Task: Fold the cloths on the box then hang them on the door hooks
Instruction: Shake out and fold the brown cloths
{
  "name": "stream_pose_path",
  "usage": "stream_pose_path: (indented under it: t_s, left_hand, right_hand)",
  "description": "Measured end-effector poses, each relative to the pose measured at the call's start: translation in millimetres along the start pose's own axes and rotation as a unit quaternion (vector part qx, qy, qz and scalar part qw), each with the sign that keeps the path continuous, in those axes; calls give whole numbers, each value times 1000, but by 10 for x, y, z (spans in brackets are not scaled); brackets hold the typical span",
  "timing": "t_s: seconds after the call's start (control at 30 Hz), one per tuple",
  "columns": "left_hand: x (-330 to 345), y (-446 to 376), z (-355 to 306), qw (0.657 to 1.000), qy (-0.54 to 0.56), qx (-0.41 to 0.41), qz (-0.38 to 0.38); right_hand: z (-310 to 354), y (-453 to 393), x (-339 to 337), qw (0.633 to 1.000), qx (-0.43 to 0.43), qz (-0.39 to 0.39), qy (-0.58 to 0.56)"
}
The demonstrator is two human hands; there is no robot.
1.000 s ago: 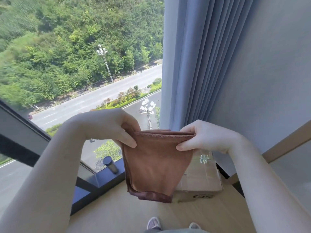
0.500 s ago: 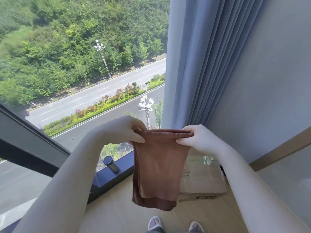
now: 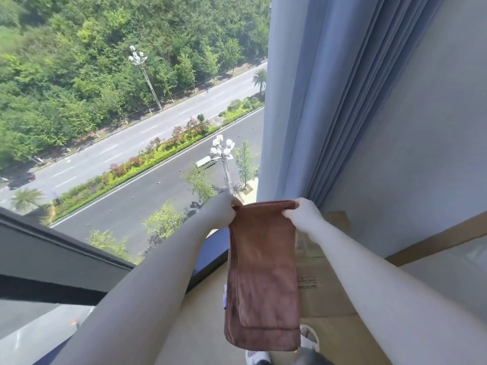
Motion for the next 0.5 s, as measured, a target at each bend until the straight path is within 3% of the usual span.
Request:
stream_pose_path:
  t_s: [0.13, 0.37, 0.5]
  left_hand:
    - [354, -371, 283, 998, -41, -40, 26]
    - [705, -973, 619, 994, 20, -98, -44]
    - [888, -1245, 726, 993, 19, -112, -38]
  right_hand:
    - [-249, -425, 247, 999, 47, 11, 0]
    - [-595, -1024, 589, 995, 76, -3, 62]
    - [-771, -1220, 676, 991, 89, 8, 101]
Point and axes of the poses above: each hand's wrist, its own y-axis away from the middle knuckle, its own x-axis out of the palm, z = x × y, the point moved 7 cm from there along -y, towards the middle knuckle, and after that the axes turned 9 degrees about -z, right-handed, at the moved point
